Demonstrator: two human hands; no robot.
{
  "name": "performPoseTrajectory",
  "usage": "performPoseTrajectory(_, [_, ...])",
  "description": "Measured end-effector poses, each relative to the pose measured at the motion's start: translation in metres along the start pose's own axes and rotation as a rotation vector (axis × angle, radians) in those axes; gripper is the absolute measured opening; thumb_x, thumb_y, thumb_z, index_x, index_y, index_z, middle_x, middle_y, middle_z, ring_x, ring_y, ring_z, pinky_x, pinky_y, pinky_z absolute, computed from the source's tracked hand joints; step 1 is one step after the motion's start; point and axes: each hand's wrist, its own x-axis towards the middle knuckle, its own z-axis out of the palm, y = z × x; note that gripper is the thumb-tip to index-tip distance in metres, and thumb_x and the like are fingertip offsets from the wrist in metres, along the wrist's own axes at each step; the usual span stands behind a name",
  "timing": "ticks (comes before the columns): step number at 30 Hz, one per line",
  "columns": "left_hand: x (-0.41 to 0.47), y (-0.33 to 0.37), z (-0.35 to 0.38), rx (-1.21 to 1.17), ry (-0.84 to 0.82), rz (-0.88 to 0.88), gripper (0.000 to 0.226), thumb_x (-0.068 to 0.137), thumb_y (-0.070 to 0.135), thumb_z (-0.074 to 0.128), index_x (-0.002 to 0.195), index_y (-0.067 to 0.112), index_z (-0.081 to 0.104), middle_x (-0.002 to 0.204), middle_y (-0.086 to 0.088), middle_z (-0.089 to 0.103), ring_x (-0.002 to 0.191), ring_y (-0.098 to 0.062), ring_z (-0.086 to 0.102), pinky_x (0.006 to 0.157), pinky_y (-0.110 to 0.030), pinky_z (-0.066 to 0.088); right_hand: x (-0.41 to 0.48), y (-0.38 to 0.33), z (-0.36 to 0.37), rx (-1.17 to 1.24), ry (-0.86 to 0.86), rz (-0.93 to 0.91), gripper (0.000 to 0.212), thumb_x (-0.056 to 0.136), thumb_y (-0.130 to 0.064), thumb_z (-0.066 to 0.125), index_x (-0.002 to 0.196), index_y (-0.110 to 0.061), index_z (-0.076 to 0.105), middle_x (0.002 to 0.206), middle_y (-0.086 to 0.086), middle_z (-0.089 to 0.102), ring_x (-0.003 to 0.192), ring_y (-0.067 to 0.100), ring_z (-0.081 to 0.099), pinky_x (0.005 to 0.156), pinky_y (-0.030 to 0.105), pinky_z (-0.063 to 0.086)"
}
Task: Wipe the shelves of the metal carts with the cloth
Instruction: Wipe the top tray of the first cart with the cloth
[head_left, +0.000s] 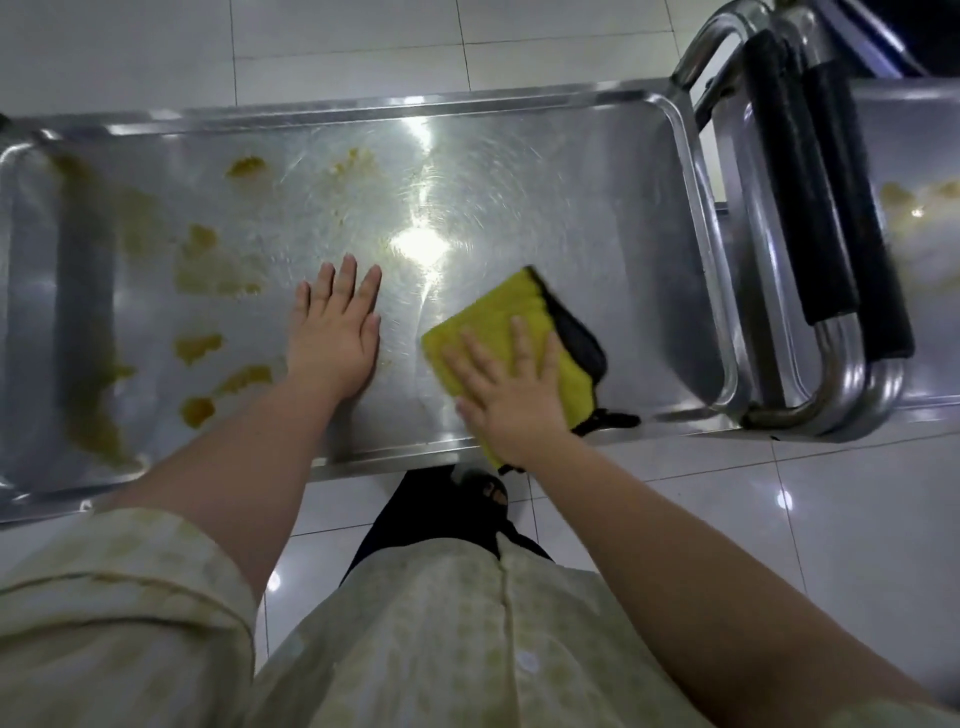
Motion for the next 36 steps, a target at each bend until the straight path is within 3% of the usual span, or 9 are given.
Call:
performPoseTrajectory(4, [-0.002,-0.003,-0.004,0.010,0.019,-0.003,0.055,0.103,0.035,0.022,0.155,0.027,0.007,0.163,-0.004,0.002,0.150,-0.028,-0.004,0.119,-0.048,-0.005,0.005,-0.011,-0.011,-0.092,-0.036,-0.346,0.060,0.098,-0.061,0.014,0.147,-0.047,-0.017,0.160,-0.017,-0.015,0.142,0.043,-0.025,0.109,0.068,-0.014])
performPoseTrajectory(7, [0.001,-0.004,-0.008,-0.014,0.053,-0.031,0.056,0.103,0.032,0.025,0.155,0.025,0.008,0.163,-0.005,0.004,0.149,-0.028,-0.004,0.118,-0.048,-0.008,0.003,-0.020,-0.013,-0.063,-0.071,-0.217,0.062,0.096,-0.064,0.013,0.143,-0.050,-0.025,0.158,-0.009,-0.027,0.136,0.047,-0.034,0.106,0.069,-0.017])
performPoseTrajectory(11, [0.021,-0.004,-0.015,-0.041,0.043,-0.020,0.055,0.103,0.034,0.025,0.155,0.028,0.009,0.163,-0.004,0.002,0.150,-0.027,-0.005,0.118,-0.049,-0.010,0.001,-0.060,-0.007,0.233,-0.088,0.266,0.072,0.094,-0.068,0.013,0.140,-0.043,-0.036,0.147,0.002,-0.048,0.128,0.043,-0.047,0.101,0.064,-0.031])
performPoseTrajectory(14, [0.045,-0.004,-0.021,-0.014,0.033,0.007,0.055,0.103,0.037,0.023,0.155,0.030,0.009,0.163,-0.003,0.001,0.150,-0.027,-0.006,0.117,-0.050,-0.011,0.013,-0.072,-0.003,0.242,-0.043,0.406,0.071,0.091,-0.072,0.007,0.144,-0.043,-0.031,0.150,0.003,-0.043,0.132,0.046,-0.042,0.102,0.065,-0.029])
performPoseTrajectory(16, [0.062,-0.005,-0.025,0.000,0.042,0.025,0.054,0.103,0.038,0.025,0.155,0.029,0.012,0.163,-0.003,0.004,0.150,-0.029,-0.004,0.117,-0.052,-0.008,0.028,-0.062,-0.006,0.191,0.001,0.366,0.070,0.089,-0.074,0.004,0.146,-0.045,-0.025,0.155,0.001,-0.037,0.136,0.046,-0.036,0.104,0.067,-0.025])
performPoseTrajectory(21, [0.095,-0.012,-0.029,0.013,0.003,0.045,0.055,0.103,0.043,0.023,0.155,0.032,0.010,0.164,-0.003,0.002,0.149,-0.028,-0.007,0.117,-0.055,-0.008,0.068,0.005,-0.030,-0.025,0.042,-0.136,0.070,0.089,-0.074,0.017,0.149,-0.050,-0.009,0.162,-0.003,-0.016,0.143,0.043,-0.024,0.108,0.071,-0.010])
performPoseTrajectory(26, [0.101,-0.018,-0.027,-0.041,0.005,-0.006,0.059,0.099,0.052,0.020,0.155,0.036,0.008,0.164,-0.001,0.001,0.150,-0.024,-0.008,0.117,-0.054,-0.010,0.067,-0.032,-0.024,0.130,0.034,0.214,0.064,0.091,-0.073,0.006,0.148,-0.051,-0.013,0.161,-0.005,-0.016,0.139,0.050,-0.027,0.105,0.074,-0.014])
performPoseTrajectory(31, [0.103,-0.019,-0.023,-0.026,0.010,-0.026,0.062,0.096,0.054,0.013,0.155,0.036,0.009,0.163,0.001,0.001,0.150,-0.024,-0.003,0.118,-0.056,-0.003,0.131,0.008,-0.046,0.068,0.131,0.156,0.069,0.089,-0.074,0.017,0.150,-0.050,-0.002,0.164,-0.005,-0.002,0.142,0.053,-0.014,0.106,0.075,-0.005])
performPoseTrajectory(36, [0.104,-0.021,-0.019,-0.039,0.033,-0.013,0.059,0.098,0.054,0.016,0.154,0.038,0.007,0.163,0.002,0.001,0.150,-0.022,-0.004,0.118,-0.055,-0.003,0.257,0.058,-0.094,0.073,0.127,0.287,0.068,0.085,-0.078,0.006,0.146,-0.055,-0.012,0.163,-0.010,-0.012,0.141,0.051,-0.019,0.103,0.071,-0.020])
